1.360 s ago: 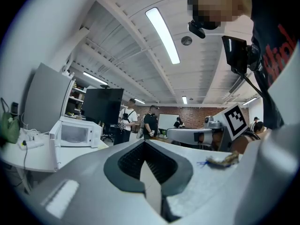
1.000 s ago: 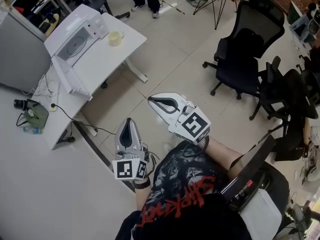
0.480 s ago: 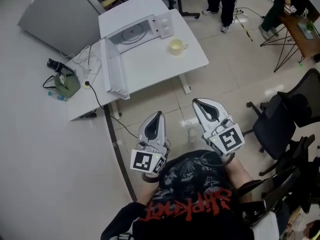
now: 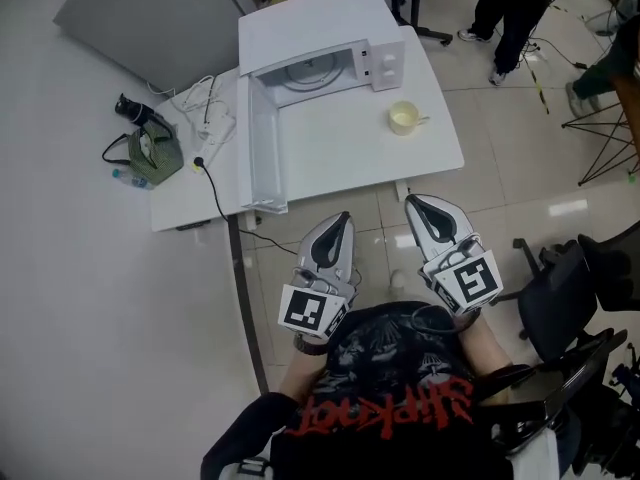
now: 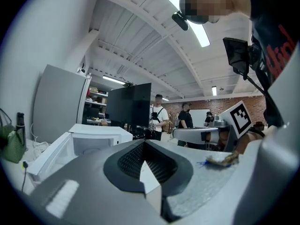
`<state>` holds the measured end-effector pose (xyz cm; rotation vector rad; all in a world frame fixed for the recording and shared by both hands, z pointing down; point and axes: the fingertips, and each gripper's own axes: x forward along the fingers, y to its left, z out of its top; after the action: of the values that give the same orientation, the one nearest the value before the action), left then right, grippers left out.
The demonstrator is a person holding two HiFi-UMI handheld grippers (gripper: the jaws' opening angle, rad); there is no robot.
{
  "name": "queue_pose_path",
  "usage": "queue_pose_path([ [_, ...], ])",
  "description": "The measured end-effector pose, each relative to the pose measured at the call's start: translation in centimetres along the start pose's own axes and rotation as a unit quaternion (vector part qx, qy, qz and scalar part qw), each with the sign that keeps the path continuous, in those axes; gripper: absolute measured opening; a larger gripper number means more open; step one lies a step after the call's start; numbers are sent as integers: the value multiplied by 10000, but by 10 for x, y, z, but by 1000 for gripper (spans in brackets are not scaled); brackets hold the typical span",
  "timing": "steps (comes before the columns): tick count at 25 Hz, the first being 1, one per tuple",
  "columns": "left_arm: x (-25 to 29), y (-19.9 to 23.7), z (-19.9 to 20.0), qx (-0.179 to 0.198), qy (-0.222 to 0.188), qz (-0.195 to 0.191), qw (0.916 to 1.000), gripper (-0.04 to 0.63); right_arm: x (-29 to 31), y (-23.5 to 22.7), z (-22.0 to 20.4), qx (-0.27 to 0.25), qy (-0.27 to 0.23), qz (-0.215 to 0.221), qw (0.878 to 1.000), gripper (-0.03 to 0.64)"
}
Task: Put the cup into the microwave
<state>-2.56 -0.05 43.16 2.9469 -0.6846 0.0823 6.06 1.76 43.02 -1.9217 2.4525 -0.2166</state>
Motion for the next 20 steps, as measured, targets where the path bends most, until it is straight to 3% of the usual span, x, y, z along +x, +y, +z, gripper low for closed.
queue_pose_path([
  [11, 85, 133, 4, -96, 108, -657, 9977, 5, 145, -41, 10, -186, -39, -700, 9974, 3],
  [18, 117, 181, 5, -249, 130, -843, 9960, 5, 173, -78, -41, 12, 271, -1132, 9932, 3],
  [20, 126, 188, 8, -276, 110, -848, 9960, 5, 175, -99, -76, 101, 560, -1234, 9907, 105],
])
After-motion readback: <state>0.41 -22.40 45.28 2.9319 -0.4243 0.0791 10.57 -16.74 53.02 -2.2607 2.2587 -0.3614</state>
